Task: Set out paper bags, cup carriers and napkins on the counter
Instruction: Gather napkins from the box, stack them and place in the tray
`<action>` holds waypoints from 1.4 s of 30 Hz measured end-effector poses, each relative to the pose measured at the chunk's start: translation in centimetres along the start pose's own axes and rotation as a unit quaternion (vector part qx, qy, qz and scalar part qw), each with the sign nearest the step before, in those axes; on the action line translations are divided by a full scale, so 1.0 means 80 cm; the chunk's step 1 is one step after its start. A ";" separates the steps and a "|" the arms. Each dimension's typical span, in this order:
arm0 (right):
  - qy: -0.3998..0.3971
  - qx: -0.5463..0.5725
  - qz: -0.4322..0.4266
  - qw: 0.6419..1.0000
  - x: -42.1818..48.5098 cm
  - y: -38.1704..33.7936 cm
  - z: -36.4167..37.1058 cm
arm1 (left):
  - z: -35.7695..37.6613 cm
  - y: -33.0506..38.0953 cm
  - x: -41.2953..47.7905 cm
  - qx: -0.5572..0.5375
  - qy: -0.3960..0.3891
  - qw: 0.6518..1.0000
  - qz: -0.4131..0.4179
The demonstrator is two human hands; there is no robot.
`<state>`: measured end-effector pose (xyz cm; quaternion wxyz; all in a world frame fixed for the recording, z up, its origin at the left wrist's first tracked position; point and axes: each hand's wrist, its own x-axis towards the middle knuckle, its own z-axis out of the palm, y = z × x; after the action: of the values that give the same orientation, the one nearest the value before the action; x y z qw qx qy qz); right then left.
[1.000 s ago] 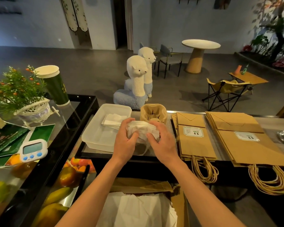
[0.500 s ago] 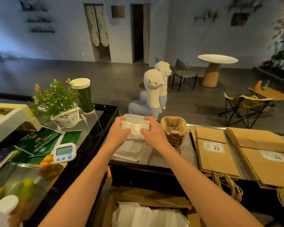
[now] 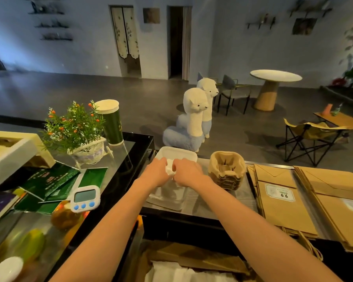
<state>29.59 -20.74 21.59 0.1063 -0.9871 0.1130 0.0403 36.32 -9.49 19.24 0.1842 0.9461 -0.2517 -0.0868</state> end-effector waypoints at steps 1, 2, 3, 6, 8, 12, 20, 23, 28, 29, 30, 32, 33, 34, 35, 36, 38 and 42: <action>-0.014 -0.018 -0.006 1.000 0.002 -0.001 0.001 | 0.003 -0.002 0.003 0.019 -0.010 1.000 0.001; -0.021 -0.030 -0.010 0.999 0.004 -0.002 0.003 | 0.006 -0.005 0.005 0.033 -0.020 0.999 0.001; -0.021 -0.038 -0.013 0.999 0.006 -0.003 0.005 | 0.010 -0.007 0.007 0.039 -0.023 0.999 0.002; 0.012 -0.060 -0.013 0.998 0.007 -0.003 0.016 | 0.018 -0.010 0.008 0.026 -0.010 1.000 0.000; 0.035 -0.074 -0.014 0.997 0.005 -0.002 0.024 | 0.024 -0.012 0.010 0.004 0.003 1.000 -0.006; 0.058 -0.136 -0.052 0.988 0.000 -0.001 0.040 | 0.033 -0.016 0.014 -0.017 0.032 0.998 -0.043; 0.053 -0.177 -0.044 0.982 0.006 -0.007 0.046 | 0.036 -0.011 0.005 0.100 0.098 0.990 -0.001; 0.067 -0.161 -0.029 0.984 0.004 -0.006 0.051 | 0.026 -0.009 -0.004 0.160 0.142 0.974 0.070; 0.064 -0.146 -0.037 0.986 0.003 -0.001 0.052 | 0.012 -0.007 -0.019 0.099 0.044 0.992 0.063; 0.064 -0.147 -0.037 0.986 0.002 0.000 0.052 | 0.011 -0.008 -0.020 0.102 0.015 0.992 0.065; 0.065 -0.147 -0.037 0.986 0.002 -0.001 0.051 | 0.010 -0.009 -0.022 0.104 -0.001 0.992 0.067; 0.072 -0.151 -0.037 0.985 0.001 -0.002 0.051 | 0.011 -0.011 -0.023 0.092 0.000 0.994 0.063; 0.074 -0.153 -0.037 0.985 0.000 -0.002 0.051 | 0.014 -0.012 -0.022 0.082 0.009 0.995 0.060; 0.075 -0.157 -0.037 0.984 0.000 -0.002 0.050 | 0.015 -0.013 -0.023 0.075 0.023 0.995 0.057; 0.072 -0.161 -0.036 0.984 -0.001 -0.002 0.049 | 0.016 -0.014 -0.022 0.070 0.039 0.995 0.055; 0.067 -0.163 -0.037 0.984 -0.003 -0.003 0.047 | 0.016 -0.015 -0.022 0.072 0.056 0.994 0.056; 0.063 -0.158 -0.042 0.984 -0.005 -0.002 0.043 | 0.014 -0.016 -0.022 0.108 0.073 0.989 0.073; 0.062 -0.115 -0.046 0.990 -0.015 0.001 0.033 | 0.010 -0.014 -0.025 0.155 0.043 0.984 0.076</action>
<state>28.22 -20.00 19.09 -0.0134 -0.9975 0.0686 -0.0132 34.87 -7.81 18.26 0.0522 0.9441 -0.3255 0.0078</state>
